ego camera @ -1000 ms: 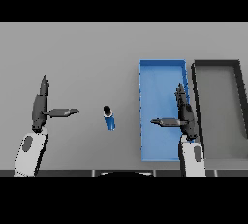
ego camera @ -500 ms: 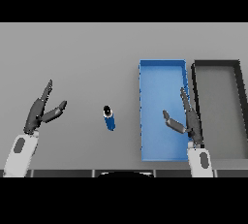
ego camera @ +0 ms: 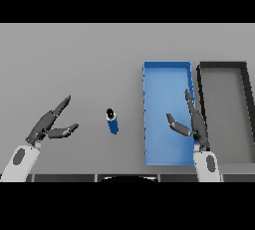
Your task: Pick up the blue pipe and place it into the blue bin.
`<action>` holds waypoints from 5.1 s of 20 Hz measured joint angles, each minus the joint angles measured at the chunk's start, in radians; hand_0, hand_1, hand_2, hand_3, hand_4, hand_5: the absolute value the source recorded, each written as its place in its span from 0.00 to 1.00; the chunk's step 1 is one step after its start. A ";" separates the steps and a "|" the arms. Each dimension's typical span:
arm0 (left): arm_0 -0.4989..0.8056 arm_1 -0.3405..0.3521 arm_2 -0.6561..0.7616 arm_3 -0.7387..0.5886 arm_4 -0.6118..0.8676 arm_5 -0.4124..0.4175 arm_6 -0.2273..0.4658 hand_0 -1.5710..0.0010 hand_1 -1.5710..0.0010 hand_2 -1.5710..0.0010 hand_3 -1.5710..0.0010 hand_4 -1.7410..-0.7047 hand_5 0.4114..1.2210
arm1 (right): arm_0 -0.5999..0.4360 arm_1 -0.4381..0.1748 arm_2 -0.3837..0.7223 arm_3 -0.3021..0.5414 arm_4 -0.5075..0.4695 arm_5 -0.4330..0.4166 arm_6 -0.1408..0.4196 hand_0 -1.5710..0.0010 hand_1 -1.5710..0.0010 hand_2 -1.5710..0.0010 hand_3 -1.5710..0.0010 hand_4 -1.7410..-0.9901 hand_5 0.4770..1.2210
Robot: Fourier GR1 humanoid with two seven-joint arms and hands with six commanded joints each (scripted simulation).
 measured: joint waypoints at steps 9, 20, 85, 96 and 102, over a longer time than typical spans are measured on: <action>-0.010 -0.111 -0.178 -0.061 -0.095 -0.028 0.118 1.00 1.00 1.00 1.00 0.57 0.05 | 0.012 0.008 0.003 -0.021 -0.010 0.006 0.024 1.00 1.00 1.00 1.00 0.70 0.20; -0.158 -0.340 -0.244 0.157 -0.193 0.026 0.101 1.00 1.00 1.00 1.00 0.64 0.03 | 0.042 0.001 -0.002 -0.041 -0.015 0.012 0.017 1.00 1.00 1.00 1.00 0.69 0.22; -0.250 -0.625 -0.160 -0.003 -0.255 -0.097 0.121 0.00 0.00 0.00 0.00 0.27 1.00 | -0.038 0.167 0.310 -0.483 -0.002 0.164 0.489 1.00 1.00 0.97 1.00 0.61 0.10; -0.235 -0.651 -0.132 0.010 -0.284 -0.146 0.122 0.00 0.00 0.00 0.00 0.27 1.00 | -0.377 0.194 0.278 -0.386 -0.053 0.235 0.649 0.96 0.93 0.89 0.97 0.72 0.03; -0.230 -0.647 -0.119 -0.002 -0.306 -0.162 0.199 0.00 0.00 0.00 0.00 0.09 1.00 | -0.452 0.220 0.277 -0.319 -0.074 0.258 0.652 0.35 0.35 0.34 0.44 0.30 0.10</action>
